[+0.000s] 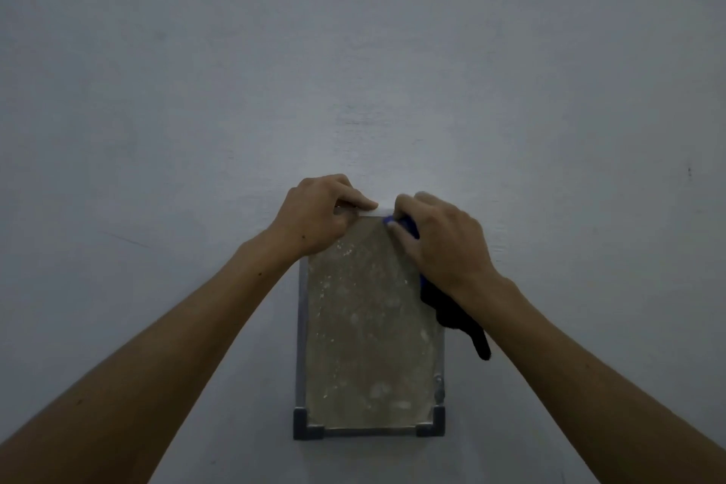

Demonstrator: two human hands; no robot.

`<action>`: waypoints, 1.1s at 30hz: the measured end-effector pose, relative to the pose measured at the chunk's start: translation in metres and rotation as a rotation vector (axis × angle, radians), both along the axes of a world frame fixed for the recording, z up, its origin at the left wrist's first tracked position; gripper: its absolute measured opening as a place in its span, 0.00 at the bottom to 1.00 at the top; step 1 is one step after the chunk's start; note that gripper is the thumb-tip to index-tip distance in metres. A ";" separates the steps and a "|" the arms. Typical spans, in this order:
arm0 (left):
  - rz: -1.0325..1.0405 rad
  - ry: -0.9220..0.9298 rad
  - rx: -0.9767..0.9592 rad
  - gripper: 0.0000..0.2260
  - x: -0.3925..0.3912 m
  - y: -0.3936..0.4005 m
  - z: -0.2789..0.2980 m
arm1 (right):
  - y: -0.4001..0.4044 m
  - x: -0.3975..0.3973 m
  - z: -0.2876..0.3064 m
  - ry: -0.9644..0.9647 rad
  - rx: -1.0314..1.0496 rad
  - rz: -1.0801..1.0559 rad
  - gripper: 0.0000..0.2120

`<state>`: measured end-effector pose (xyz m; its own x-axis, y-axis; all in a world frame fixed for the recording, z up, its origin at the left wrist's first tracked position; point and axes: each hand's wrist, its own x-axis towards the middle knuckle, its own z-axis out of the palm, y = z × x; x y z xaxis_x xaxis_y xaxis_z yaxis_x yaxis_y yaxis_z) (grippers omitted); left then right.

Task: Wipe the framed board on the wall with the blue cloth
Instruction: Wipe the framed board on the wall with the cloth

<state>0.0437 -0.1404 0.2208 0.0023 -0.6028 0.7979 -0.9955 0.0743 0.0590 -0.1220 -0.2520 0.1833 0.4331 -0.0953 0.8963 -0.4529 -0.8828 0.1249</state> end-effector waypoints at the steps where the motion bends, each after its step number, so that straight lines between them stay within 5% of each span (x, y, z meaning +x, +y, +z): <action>1: -0.001 -0.002 0.005 0.12 0.000 0.001 0.000 | -0.001 0.000 0.001 -0.001 -0.009 0.010 0.08; 6: -0.018 0.026 0.000 0.11 -0.002 0.003 0.003 | -0.001 -0.003 0.003 0.308 -0.054 0.081 0.07; 11: -0.018 0.051 -0.037 0.08 -0.001 0.008 0.005 | 0.001 0.002 0.013 0.152 -0.074 0.037 0.07; 16: -0.003 0.067 -0.113 0.08 0.008 0.014 -0.002 | 0.006 0.000 -0.008 0.314 -0.077 0.045 0.07; 21: 0.016 0.051 -0.043 0.11 0.024 0.017 -0.005 | 0.005 0.005 0.015 0.057 -0.050 0.001 0.07; 26: -0.030 0.055 0.025 0.11 0.031 0.021 0.001 | 0.010 0.005 -0.014 0.230 -0.032 0.057 0.06; 33: -0.055 0.143 -0.051 0.09 0.033 0.027 0.001 | 0.026 0.032 -0.025 -0.198 0.139 -0.013 0.07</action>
